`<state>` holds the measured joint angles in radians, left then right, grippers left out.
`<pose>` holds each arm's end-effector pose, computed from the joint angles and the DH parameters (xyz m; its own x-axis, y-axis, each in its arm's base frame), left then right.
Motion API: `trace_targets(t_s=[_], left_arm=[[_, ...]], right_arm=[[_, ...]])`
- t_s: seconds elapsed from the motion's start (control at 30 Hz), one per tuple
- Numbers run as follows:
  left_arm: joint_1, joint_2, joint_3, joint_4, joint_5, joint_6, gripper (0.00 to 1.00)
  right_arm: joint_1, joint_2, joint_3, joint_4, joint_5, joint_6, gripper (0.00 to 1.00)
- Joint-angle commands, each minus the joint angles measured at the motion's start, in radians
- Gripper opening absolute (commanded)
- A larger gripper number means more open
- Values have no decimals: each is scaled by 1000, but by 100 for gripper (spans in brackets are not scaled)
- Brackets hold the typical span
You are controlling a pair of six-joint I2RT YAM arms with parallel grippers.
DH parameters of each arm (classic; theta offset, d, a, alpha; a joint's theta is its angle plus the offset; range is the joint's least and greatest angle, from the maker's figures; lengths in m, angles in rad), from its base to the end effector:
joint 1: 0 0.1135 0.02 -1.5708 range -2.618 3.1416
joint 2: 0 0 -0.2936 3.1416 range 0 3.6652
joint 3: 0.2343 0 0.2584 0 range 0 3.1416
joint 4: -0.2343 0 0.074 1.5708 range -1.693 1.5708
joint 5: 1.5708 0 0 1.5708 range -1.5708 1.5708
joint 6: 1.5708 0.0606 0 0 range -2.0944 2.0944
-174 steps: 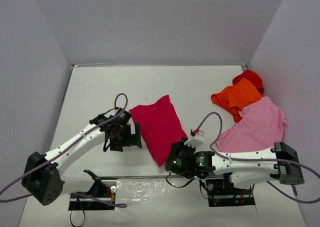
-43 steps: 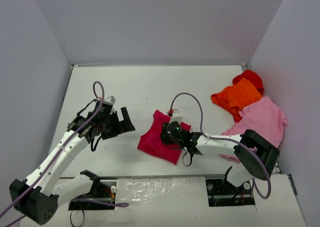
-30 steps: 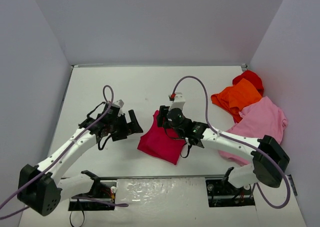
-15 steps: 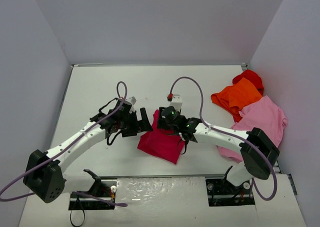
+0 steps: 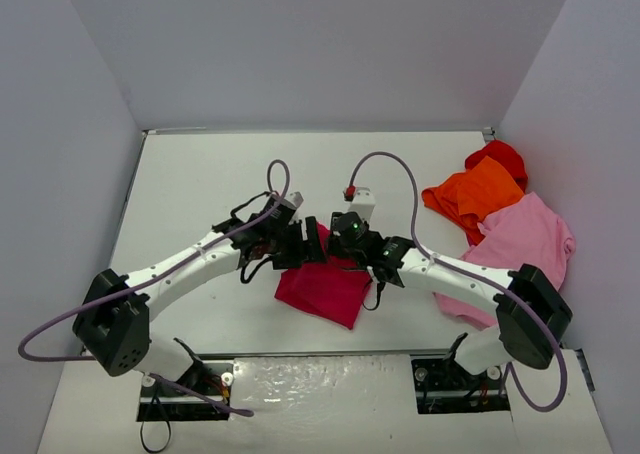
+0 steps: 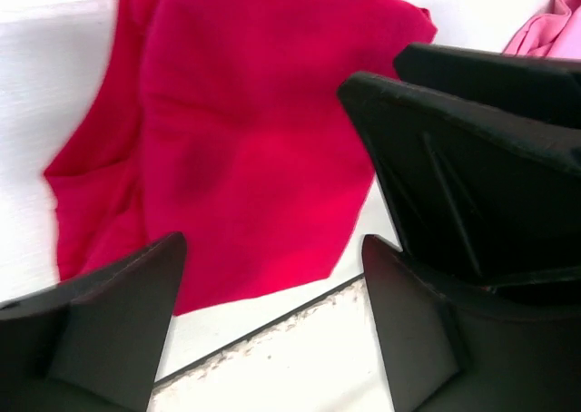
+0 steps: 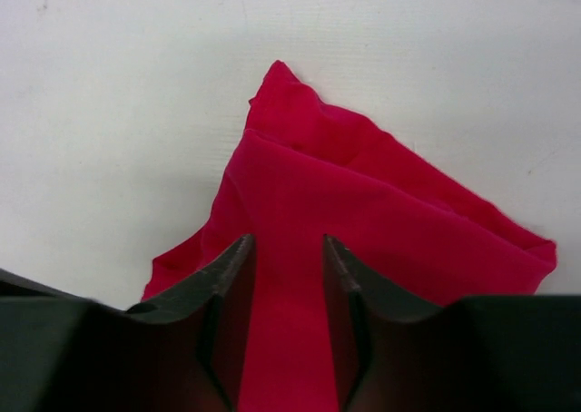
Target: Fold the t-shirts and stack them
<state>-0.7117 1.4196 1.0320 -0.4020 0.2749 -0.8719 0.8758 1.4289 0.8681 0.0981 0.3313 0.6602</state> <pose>0.2348 -0.2243 0.2703 -0.9380 -0.1640 -0.3055 0.0859 0.7436 -0.6631 0.2333 0.2491 0.2627 -0.5569 0.2377 -0.7959 -0.2511 0.8651 0.4341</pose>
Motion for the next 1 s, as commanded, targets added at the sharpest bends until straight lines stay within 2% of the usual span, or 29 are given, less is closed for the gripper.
trace_targets(t_s=[0.0,0.1,0.17,0.33,0.6,0.97], left_arm=[[-68,2,69,110,11,-25,49],[-83,-12,-12,161,6,-62,13],[-88,-31,-69,199,7,-96,0],[-91,-68,-142,210,-15,-137,0],[-91,-66,-172,215,-61,-128,0],[-91,-40,-237,259,-63,-152,0]], right_arm=[[3,-123,-41,40,83,-22,20],[-62,-131,-55,47,47,-33,0],[-106,-98,-40,53,-22,-54,0],[-129,24,16,94,-138,-102,0],[-134,210,90,191,-278,-105,0],[-138,233,157,152,-225,-165,0]])
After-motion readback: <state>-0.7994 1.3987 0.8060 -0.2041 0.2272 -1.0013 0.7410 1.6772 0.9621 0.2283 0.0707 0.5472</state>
